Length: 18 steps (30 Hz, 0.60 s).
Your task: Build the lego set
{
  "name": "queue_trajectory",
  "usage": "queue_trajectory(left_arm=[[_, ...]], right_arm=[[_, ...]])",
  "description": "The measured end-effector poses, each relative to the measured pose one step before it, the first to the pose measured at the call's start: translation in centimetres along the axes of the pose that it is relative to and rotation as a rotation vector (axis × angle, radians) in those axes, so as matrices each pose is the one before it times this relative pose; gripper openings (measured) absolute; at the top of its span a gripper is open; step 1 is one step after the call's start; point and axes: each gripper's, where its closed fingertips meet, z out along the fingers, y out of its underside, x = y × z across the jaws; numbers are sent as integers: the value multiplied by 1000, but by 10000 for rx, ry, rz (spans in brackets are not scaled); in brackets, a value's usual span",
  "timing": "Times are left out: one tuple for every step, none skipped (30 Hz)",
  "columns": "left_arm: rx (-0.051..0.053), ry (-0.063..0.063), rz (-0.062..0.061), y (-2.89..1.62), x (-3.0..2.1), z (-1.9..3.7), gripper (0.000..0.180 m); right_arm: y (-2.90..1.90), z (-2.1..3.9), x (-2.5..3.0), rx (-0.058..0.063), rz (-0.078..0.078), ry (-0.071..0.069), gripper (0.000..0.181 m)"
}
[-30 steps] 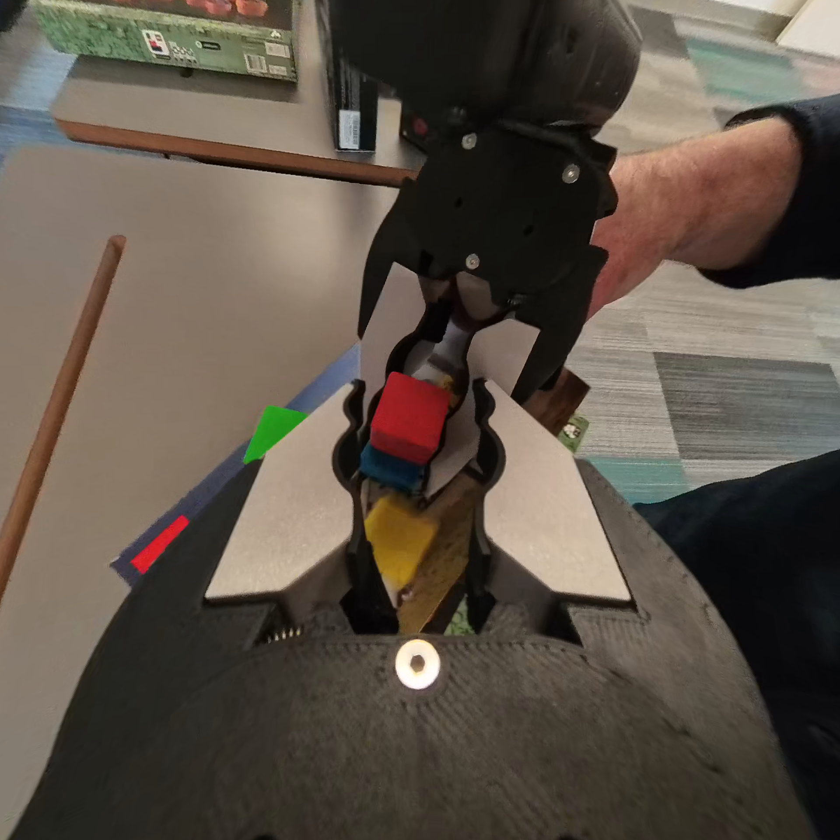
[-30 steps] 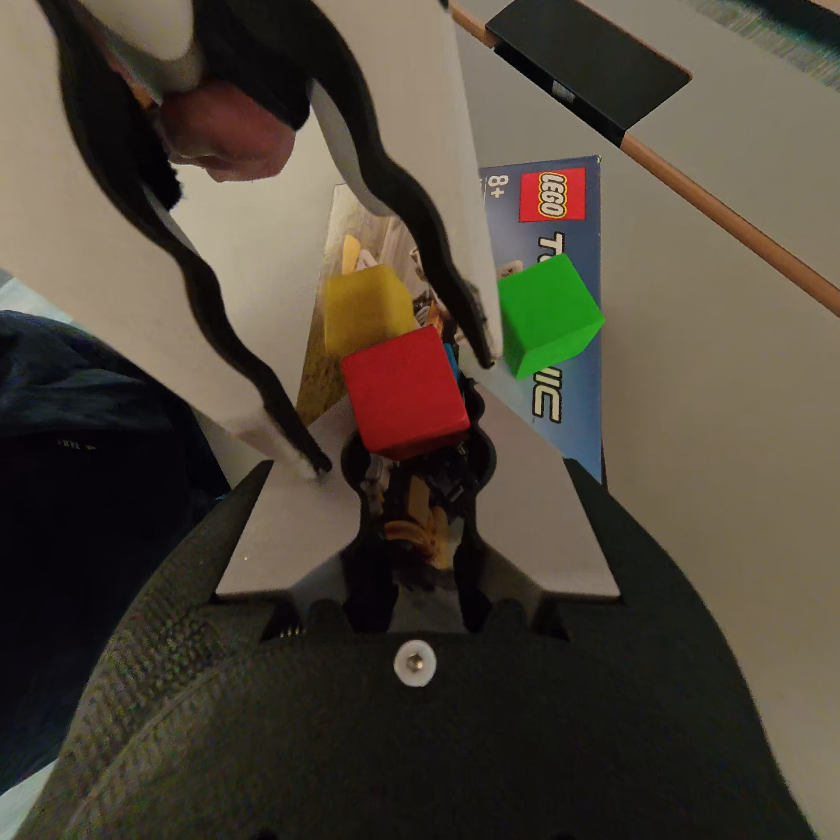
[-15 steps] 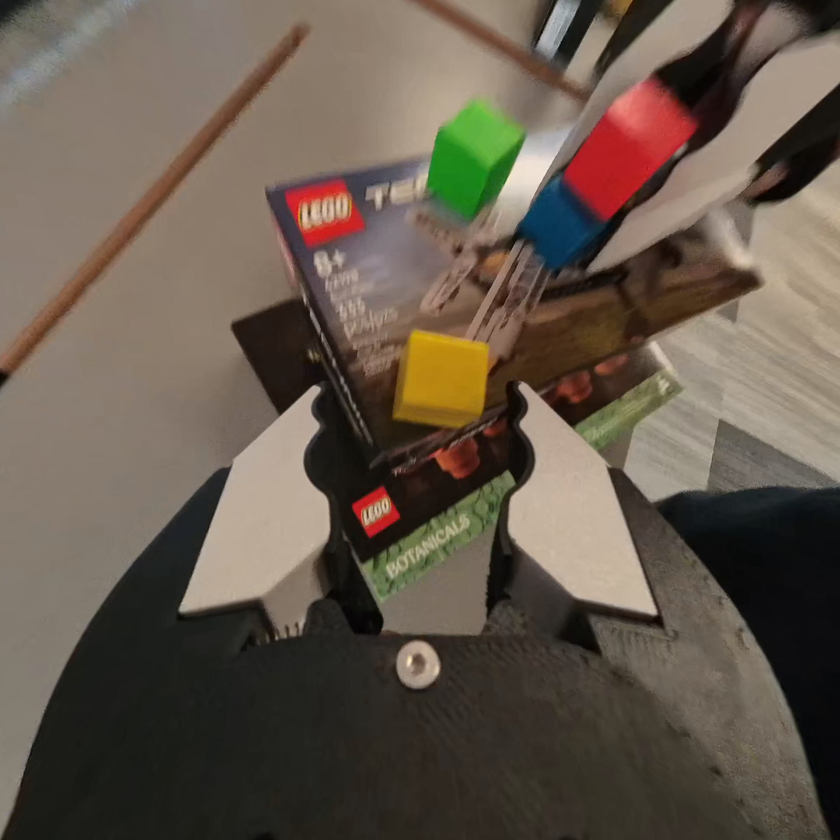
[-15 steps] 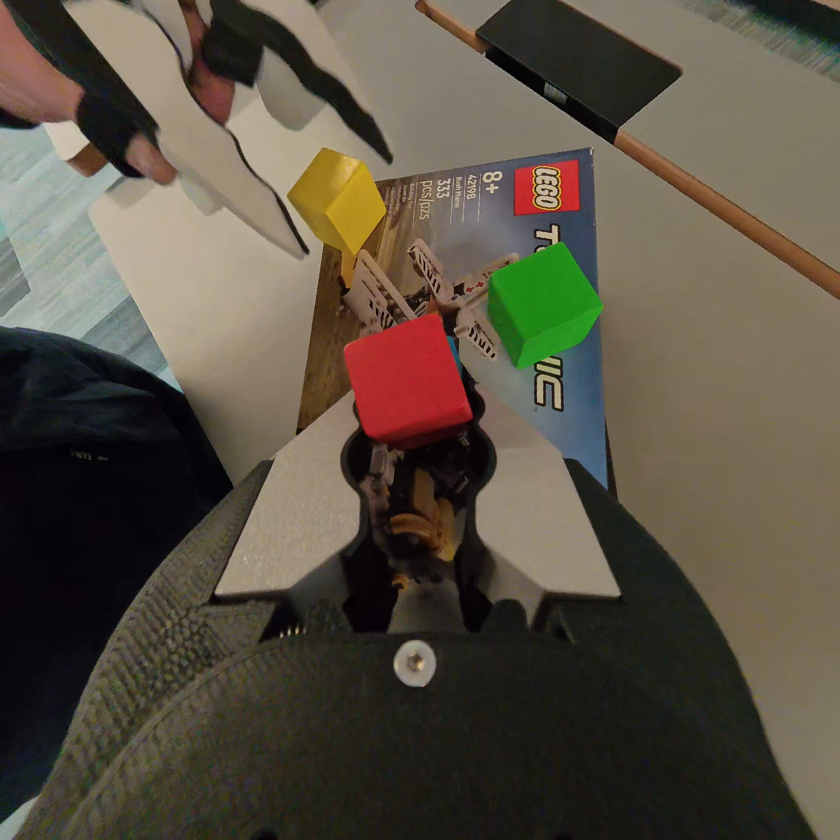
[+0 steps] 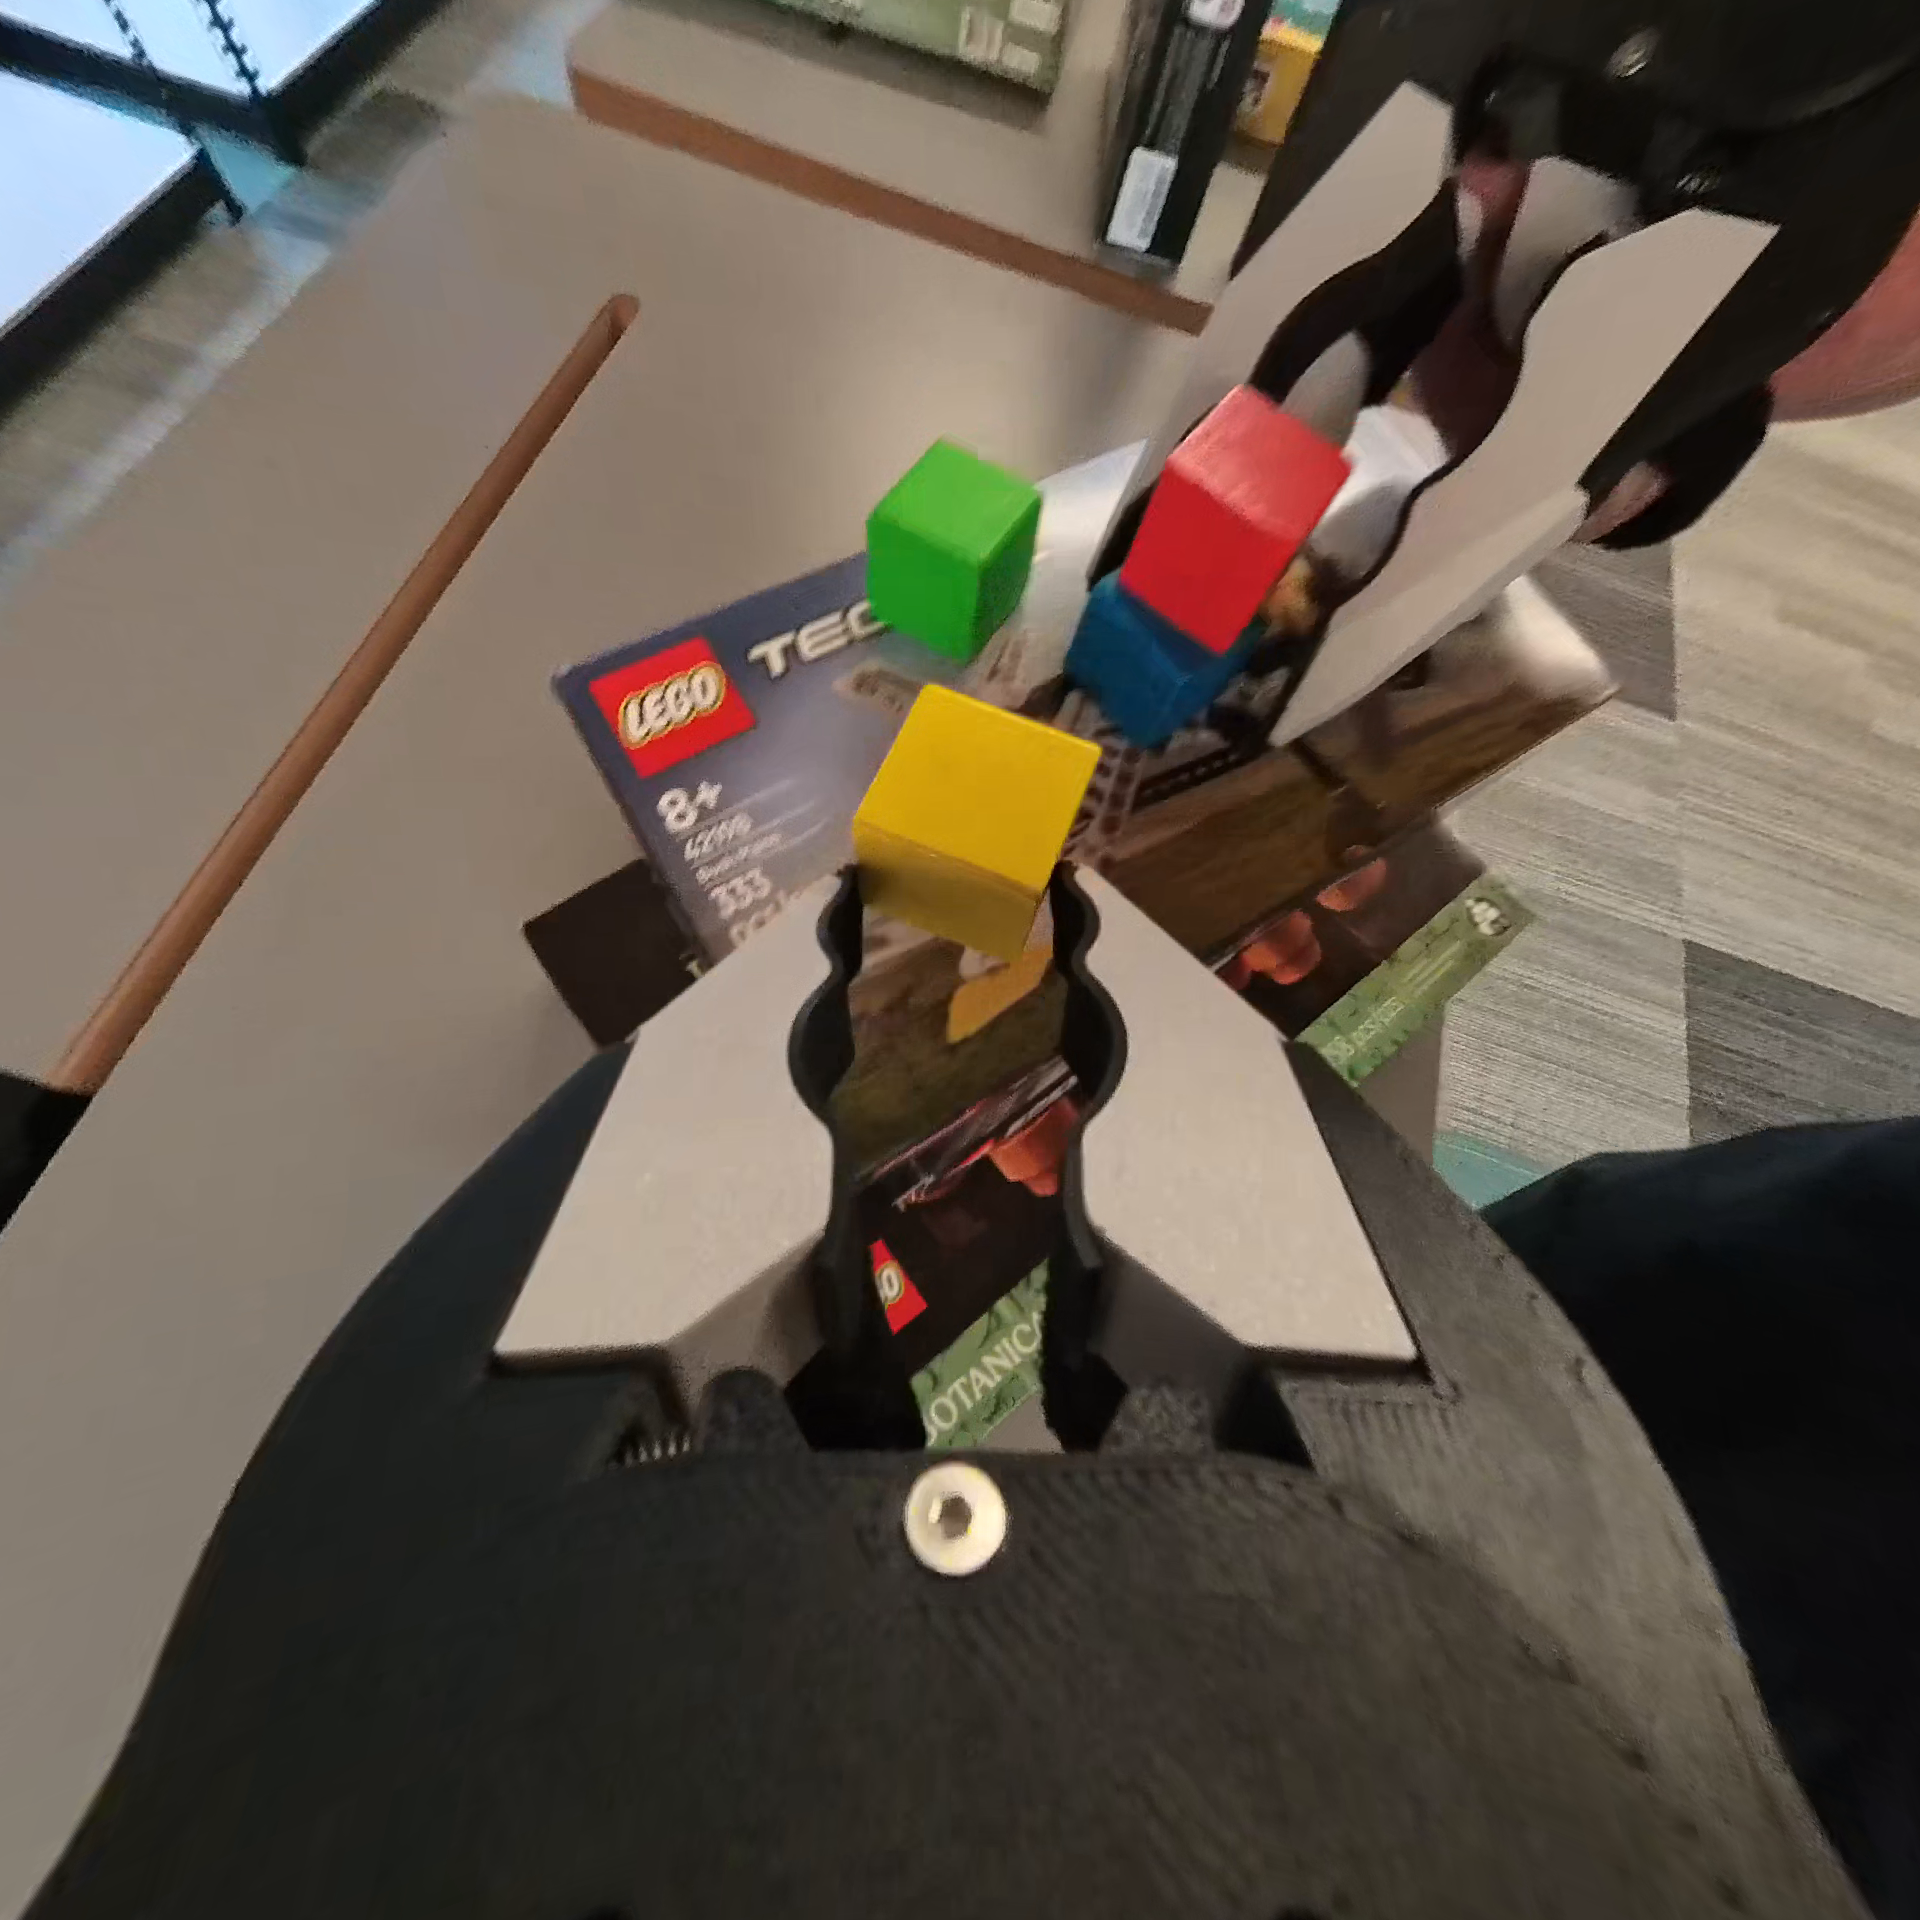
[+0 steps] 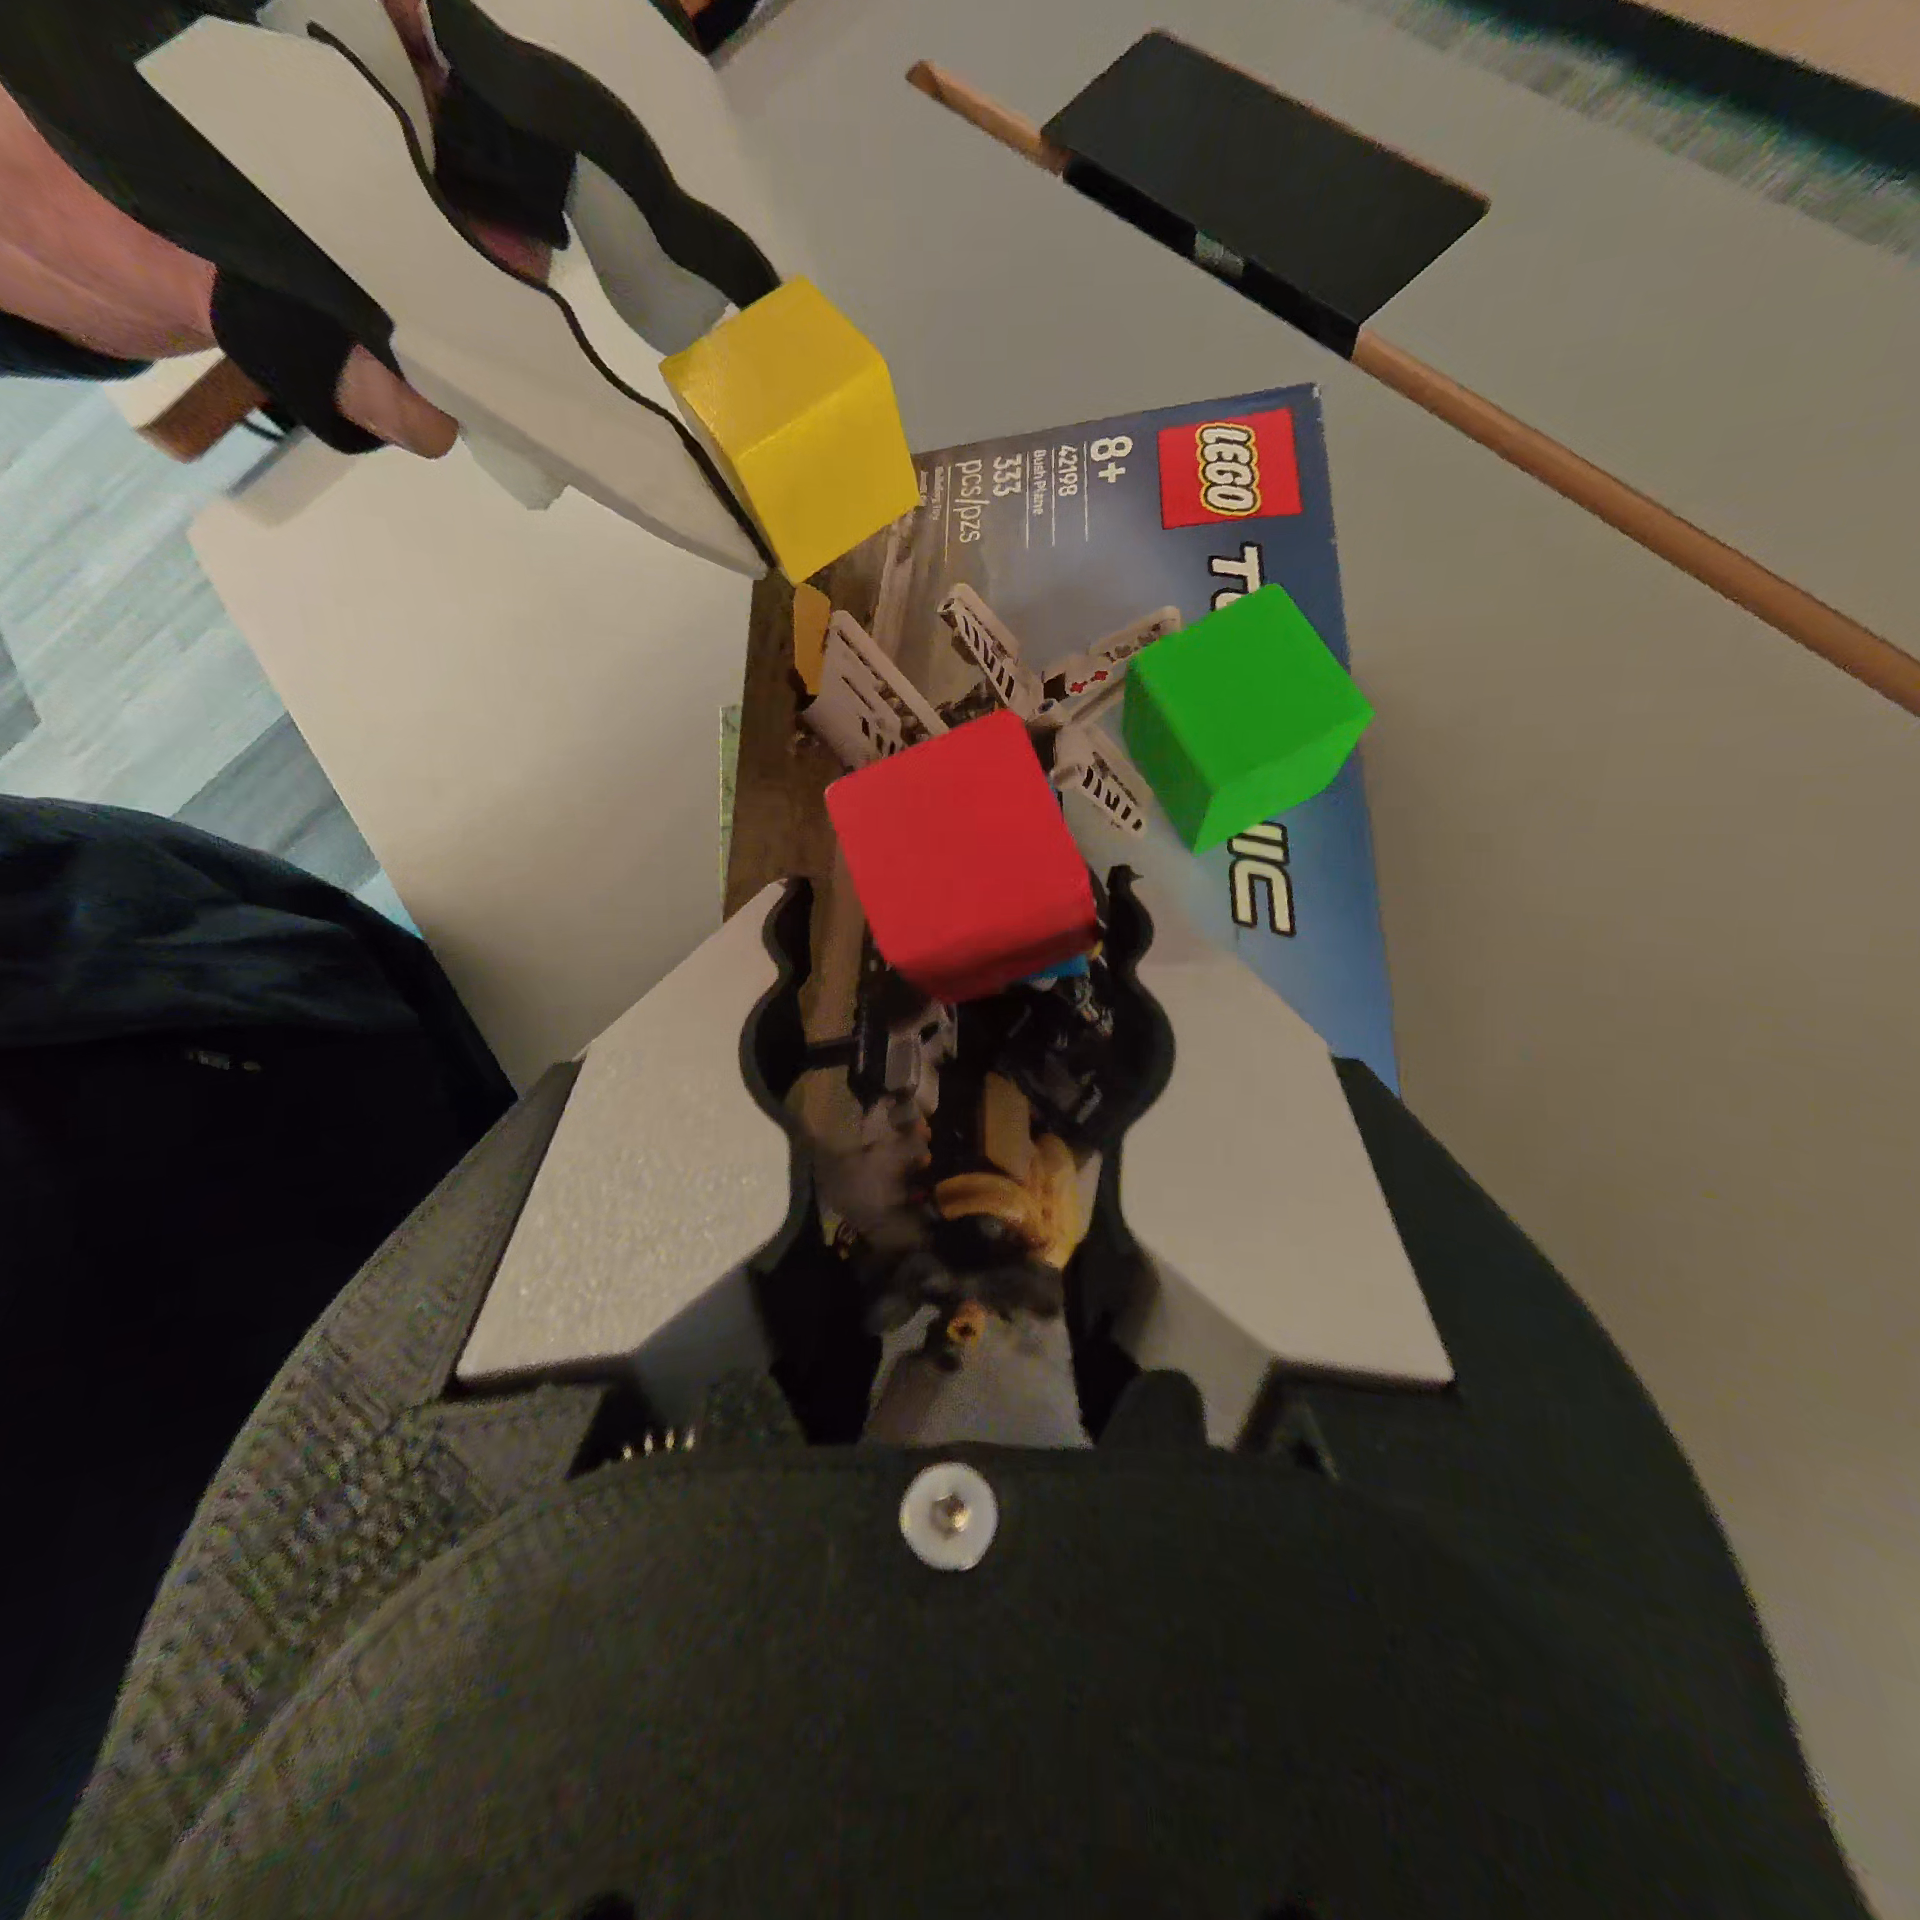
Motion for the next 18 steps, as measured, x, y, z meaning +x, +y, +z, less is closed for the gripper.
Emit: queue_trajectory(left_arm=[[72,186,121,-663,471,69,35],[92,243,79,-710,535,85,35],[124,217,80,-765,475,91,35],[125,150,100,-717,342,117,35],[113,161,76,-675,303,131,35],[169,178,46,-736,312,142,35],[167,87,6,-721,146,150,35],[103,120,27,-589,177,185,35],[6,180,70,-409,280,264,35],[-40,87,153,-307,206,271,35],[-30,16,212,-289,134,280,35],[-76,82,159,-160,200,311,34],[-80,105,118,-97,230,296,35],[-54,37,110,-99,152,235,35],[-51,9,107,-112,136,212,35],[-121,44,99,20,187,233,35],[-171,17,93,159,125,278,35],[-160,-11,83,212,66,310,35]], right_arm=[[2,-531,49,107,49,110,54],[10,-584,121,106,1,155,51],[-34,-545,111,127,2,115,48],[-99,-435,107,142,66,61,46],[-138,-291,78,133,100,-1,42],[-219,-137,54,129,60,-6,38],[-223,-14,-1,81,-21,-1,34],[-130,128,-55,-24,-77,7,34],[-83,226,-103,-84,-138,14,32],[-43,240,5,-103,-152,99,32],[29,217,12,-138,-95,72,32],[12,162,-76,-81,-63,-17,32],[-56,79,-62,-4,-14,-20,33],[-41,31,-74,14,36,-43,35],[219,3,198,-119,110,91,36],[379,-27,247,-176,111,73,38],[184,-124,143,-13,95,-11,41],[-90,-225,-39,166,98,-116,44]])
